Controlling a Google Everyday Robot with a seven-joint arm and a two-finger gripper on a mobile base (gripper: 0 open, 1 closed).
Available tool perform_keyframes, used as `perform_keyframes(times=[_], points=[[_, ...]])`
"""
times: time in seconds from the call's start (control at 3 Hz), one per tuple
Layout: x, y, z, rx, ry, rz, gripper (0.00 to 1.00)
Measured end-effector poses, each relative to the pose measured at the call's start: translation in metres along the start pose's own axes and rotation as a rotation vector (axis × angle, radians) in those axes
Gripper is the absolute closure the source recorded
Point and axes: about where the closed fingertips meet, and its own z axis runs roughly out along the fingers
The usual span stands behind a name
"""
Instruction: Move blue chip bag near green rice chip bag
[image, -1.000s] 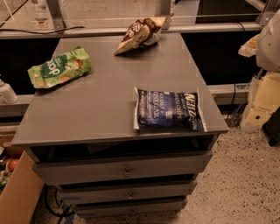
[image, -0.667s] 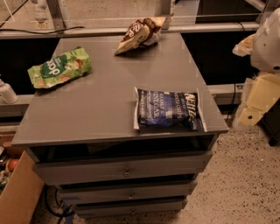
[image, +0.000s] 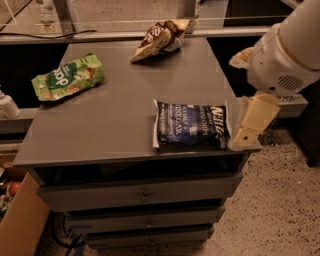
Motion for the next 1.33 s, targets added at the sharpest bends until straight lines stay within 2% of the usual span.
perform_keyframes(times=[0.33, 0.67, 1.0, 1.33], points=[[-0.026, 0.007, 0.076, -0.067, -0.024, -0.056, 0.00], [-0.026, 0.007, 0.076, -0.067, -0.024, -0.056, 0.00], [-0.016, -0.001, 0.094, -0.060, -0.019, -0.046, 0.00], [-0.001, -0.017, 0.128, -0.048, -0.010, -0.029, 0.00]])
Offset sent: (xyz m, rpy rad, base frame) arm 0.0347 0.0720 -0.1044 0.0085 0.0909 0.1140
